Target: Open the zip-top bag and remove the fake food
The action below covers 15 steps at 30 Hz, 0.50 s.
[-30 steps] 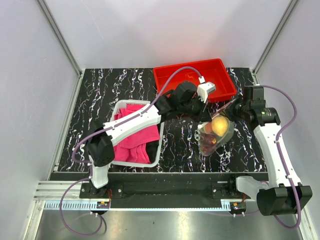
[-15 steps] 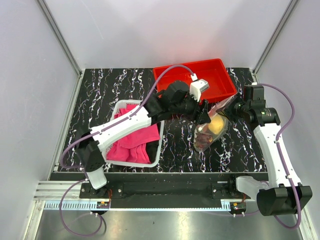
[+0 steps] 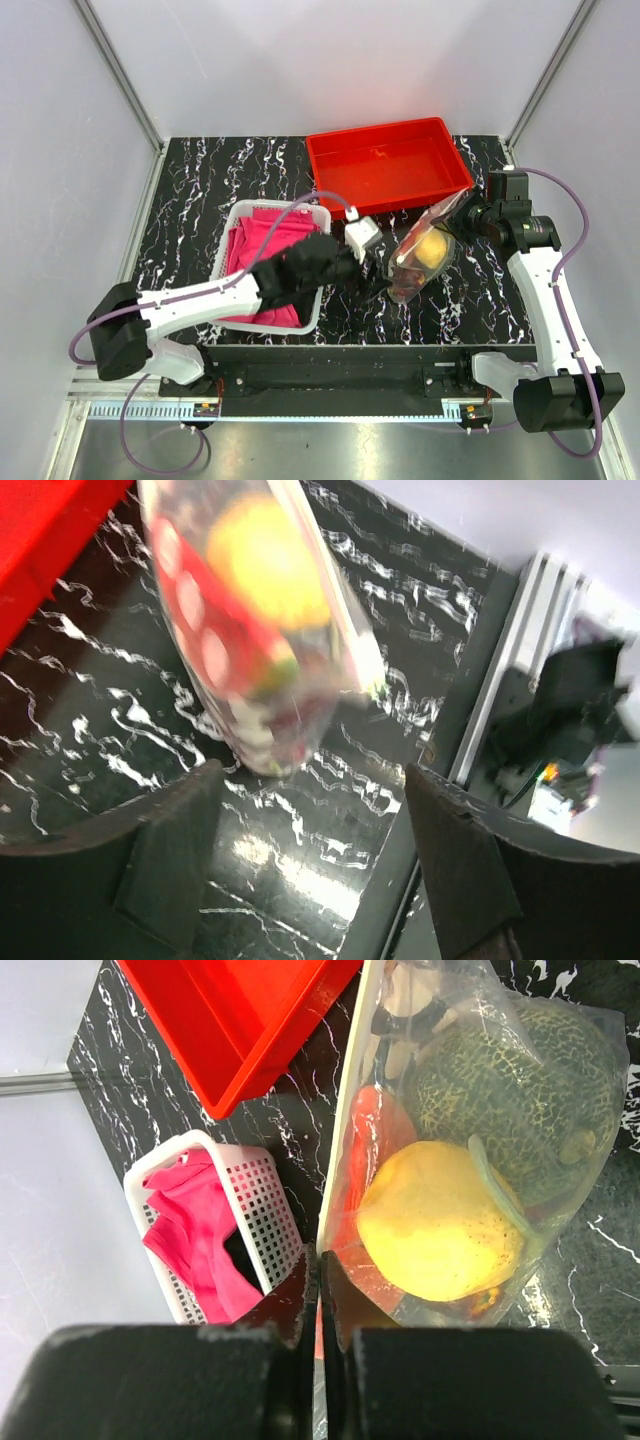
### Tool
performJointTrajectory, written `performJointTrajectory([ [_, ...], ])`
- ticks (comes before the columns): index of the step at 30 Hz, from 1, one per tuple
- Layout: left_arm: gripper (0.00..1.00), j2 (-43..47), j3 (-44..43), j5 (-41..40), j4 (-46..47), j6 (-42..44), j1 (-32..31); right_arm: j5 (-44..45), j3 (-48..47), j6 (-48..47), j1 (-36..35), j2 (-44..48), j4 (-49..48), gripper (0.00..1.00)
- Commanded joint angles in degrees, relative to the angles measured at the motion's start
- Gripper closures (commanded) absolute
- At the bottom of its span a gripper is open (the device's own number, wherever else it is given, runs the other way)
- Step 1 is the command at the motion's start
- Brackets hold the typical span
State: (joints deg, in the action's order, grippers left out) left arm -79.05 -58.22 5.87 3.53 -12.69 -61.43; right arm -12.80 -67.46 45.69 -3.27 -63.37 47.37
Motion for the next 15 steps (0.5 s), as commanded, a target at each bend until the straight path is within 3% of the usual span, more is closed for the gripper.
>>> performJointTrajectory([
  [1, 0.22, 1.09, 9.58, -9.82, 28.61, 3.72, -2.82, -0.74, -1.8, 2.99, -0.07, 2.11, -2.64, 1.0],
  [11, 0.23, -9.19, 10.58, -18.87, 50.16, 4.43, -5.02, 0.23, -0.04, 8.97, -0.16, 3.52, -2.02, 1.0],
  [15, 0.36, -11.57, 9.0, -18.96, 51.57, 3.38, -5.02, 1.02, -0.21, 9.85, -0.16, 3.78, -1.32, 1.0],
])
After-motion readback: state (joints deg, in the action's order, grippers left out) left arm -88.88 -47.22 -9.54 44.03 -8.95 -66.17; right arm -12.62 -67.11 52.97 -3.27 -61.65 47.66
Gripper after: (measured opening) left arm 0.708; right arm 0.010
